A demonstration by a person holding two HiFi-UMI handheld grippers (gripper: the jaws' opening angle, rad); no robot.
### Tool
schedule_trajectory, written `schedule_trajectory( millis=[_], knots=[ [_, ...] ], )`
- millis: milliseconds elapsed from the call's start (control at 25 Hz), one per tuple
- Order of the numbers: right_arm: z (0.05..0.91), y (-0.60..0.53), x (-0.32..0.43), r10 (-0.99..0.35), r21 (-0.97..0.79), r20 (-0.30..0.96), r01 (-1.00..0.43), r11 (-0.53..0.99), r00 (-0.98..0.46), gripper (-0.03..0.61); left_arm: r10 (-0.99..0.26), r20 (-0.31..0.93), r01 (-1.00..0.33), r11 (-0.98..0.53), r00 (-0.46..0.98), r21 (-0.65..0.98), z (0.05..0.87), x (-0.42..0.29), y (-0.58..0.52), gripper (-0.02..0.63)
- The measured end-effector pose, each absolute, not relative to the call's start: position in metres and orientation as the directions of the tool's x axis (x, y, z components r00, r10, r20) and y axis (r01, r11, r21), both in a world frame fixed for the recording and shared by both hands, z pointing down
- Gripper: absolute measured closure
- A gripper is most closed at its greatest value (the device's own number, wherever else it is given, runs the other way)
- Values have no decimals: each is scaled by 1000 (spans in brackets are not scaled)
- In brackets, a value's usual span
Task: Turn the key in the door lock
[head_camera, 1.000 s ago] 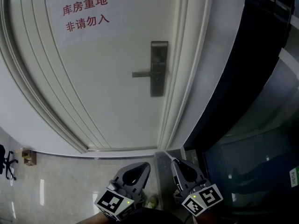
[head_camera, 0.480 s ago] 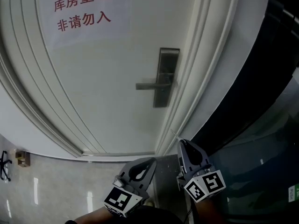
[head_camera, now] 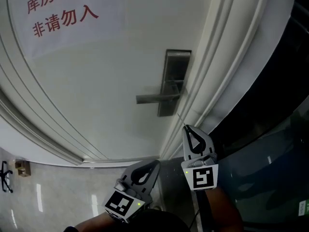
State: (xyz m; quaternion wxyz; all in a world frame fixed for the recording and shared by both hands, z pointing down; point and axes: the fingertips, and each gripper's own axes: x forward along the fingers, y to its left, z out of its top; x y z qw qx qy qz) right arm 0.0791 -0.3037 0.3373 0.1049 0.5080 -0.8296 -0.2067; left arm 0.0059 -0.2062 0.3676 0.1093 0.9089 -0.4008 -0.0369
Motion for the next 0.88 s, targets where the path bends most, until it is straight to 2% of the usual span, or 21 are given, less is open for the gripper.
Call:
schedule_trajectory(
  millis=[200, 400, 560, 880],
  knots=[
    [346, -330, 70, -887, 628, -51, -705, 328, -458, 557, -758, 36, -743, -629, 652, 229, 373, -5, -225, 609],
    [354, -346, 56, -878, 848, -90, -498, 179, -470, 557, -758, 47, -747, -627, 650, 223, 376, -5, -235, 609],
    [364, -353, 50, -878, 904, -90, -409, 126, -470, 557, -759, 60, -750, -622, 648, 227, 380, -5, -240, 609],
    [371, -363, 45, -879, 927, -91, -361, 97, -469, 557, -765, 80, -757, -607, 639, 240, 388, -9, -244, 609]
  ],
)
